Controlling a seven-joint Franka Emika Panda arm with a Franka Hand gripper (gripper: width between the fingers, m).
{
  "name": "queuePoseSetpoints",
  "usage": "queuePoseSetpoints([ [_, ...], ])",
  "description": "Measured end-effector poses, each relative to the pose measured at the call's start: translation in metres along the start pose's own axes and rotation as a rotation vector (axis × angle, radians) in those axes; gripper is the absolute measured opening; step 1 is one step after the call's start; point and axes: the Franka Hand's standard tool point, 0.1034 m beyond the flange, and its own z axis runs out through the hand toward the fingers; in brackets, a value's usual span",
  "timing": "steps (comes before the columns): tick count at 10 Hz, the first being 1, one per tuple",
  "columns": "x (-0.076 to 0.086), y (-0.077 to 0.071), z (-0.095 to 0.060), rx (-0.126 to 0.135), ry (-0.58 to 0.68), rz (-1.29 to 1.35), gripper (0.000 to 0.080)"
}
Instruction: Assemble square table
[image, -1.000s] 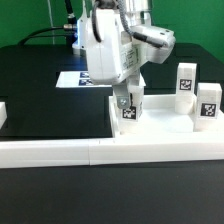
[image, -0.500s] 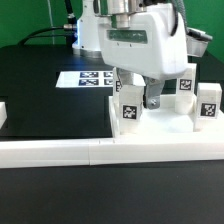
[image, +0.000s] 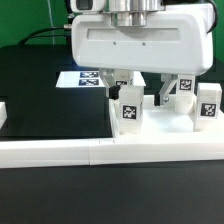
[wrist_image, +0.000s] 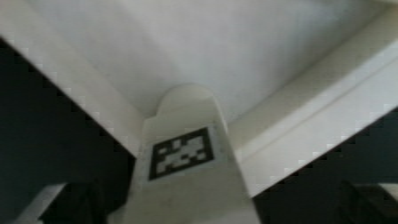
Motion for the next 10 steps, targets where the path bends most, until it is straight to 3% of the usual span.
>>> queuePoseSetpoints([
  [2, 0.0013, 0.0025, 0.0003, -0.002, 0.000, -0.090, 0.0649],
  [4, 0.0013, 0.0029, 0.0005, -0.001, -0.001, -0.059, 0.0389],
  [5, 0.0014, 0.0034, 0.0006, -0.001, -0.001, 0.043, 0.0389],
  [6, 0.0016, 0.0039, 0.0007, -0.001, -0.001, 0.104, 0.0289],
  [10, 0.0009, 0.0071, 0.0000, -0.004, -0.011, 0.660, 0.0289],
])
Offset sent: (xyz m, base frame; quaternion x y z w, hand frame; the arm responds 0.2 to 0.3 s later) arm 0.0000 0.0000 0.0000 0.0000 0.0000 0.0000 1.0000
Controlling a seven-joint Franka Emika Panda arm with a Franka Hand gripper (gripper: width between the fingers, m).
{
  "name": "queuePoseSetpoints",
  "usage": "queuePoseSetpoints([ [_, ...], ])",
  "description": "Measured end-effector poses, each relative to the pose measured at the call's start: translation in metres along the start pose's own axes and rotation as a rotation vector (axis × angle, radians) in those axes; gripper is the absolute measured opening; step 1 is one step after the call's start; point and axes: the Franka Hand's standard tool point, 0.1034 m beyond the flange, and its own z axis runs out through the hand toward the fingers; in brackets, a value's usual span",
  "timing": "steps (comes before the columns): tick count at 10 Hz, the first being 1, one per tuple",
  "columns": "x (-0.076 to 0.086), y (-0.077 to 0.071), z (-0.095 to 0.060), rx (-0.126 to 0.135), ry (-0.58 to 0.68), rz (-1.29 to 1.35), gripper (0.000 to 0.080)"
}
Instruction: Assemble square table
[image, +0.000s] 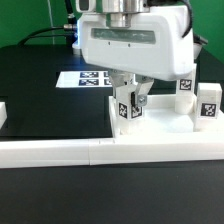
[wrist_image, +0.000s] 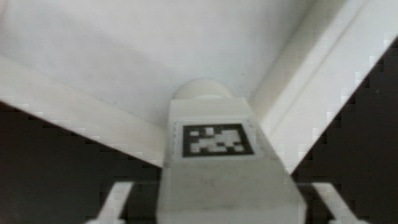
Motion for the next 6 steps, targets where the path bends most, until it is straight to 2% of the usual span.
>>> queuePoseSetpoints([
  [1, 0.0018, 0.0013, -0.0005, 0.005, -0.028, 0.175, 0.0289],
  [3, 0.0001, -0.0001, -0.0014, -0.006, -0.099, 0.481, 0.0290],
  [4, -0.0008, -0.0010, -0.0006, -0.004, -0.112, 0.617, 0.0290],
  [6, 0.0000, 0.0000, 0.0010, -0.007, -0.113, 0.782, 0.0290],
])
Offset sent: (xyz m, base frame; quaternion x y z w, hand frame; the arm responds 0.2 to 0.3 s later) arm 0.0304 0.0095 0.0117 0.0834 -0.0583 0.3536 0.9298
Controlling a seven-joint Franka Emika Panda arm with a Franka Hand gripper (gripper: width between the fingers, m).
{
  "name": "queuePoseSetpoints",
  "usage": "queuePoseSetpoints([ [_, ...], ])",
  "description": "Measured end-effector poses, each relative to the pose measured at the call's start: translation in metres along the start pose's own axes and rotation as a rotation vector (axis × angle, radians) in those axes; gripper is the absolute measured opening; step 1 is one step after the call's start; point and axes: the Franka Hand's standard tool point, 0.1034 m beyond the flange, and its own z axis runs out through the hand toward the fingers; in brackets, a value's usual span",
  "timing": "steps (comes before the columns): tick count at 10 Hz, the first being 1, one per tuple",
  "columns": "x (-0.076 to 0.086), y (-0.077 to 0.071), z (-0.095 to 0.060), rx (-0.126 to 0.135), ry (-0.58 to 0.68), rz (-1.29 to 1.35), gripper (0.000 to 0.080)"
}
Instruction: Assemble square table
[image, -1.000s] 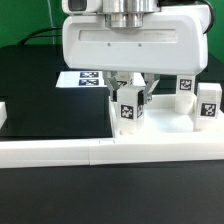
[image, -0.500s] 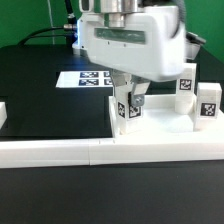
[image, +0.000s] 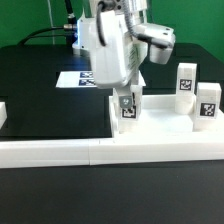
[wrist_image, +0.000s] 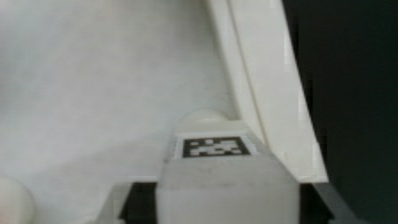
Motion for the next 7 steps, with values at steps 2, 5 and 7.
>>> queuePoseSetpoints([
  [2, 0.0014, 0.0000, -0.0001, -0.001, 0.003, 0.083, 0.0290],
  [5, 0.0047, 0.0015, -0.0008, -0.012, 0.022, 0.098, 0.0295],
  [7, 0.0047, 0.0017, -0.0008, -0.012, 0.022, 0.090, 0.0426],
])
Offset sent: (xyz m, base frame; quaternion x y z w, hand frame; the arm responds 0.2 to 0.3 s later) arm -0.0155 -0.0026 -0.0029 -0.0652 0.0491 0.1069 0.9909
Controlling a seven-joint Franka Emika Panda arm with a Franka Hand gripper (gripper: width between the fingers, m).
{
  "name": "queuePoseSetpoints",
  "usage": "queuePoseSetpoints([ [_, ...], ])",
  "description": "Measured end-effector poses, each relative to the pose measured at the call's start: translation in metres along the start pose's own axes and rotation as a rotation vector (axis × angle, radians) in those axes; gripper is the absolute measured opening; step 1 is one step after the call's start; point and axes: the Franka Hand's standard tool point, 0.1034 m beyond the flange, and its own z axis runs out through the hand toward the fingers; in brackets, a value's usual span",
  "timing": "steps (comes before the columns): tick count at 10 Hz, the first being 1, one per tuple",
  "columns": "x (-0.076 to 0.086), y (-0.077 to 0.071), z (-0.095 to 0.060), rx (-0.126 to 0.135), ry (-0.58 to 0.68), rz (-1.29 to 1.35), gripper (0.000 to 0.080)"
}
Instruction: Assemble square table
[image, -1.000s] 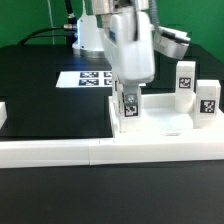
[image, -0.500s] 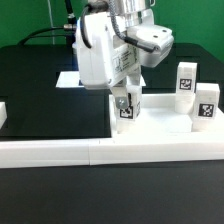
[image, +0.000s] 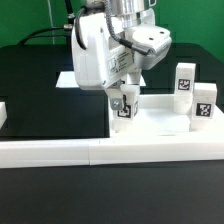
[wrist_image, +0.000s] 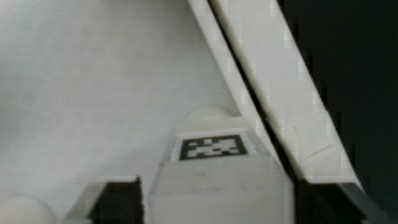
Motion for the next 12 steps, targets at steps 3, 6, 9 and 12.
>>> queuePoseSetpoints([
  [3, -0.018, 0.003, -0.027, 0.026, -0.037, -0.016, 0.0632],
  [6, -0.031, 0.001, -0.060, 0.053, -0.083, -0.021, 0.0649],
  [9, -0.029, 0.002, -0.056, 0.049, -0.078, -0.021, 0.0649],
  [12, -0.029, 0.003, -0.055, 0.048, -0.077, -0.021, 0.0649],
])
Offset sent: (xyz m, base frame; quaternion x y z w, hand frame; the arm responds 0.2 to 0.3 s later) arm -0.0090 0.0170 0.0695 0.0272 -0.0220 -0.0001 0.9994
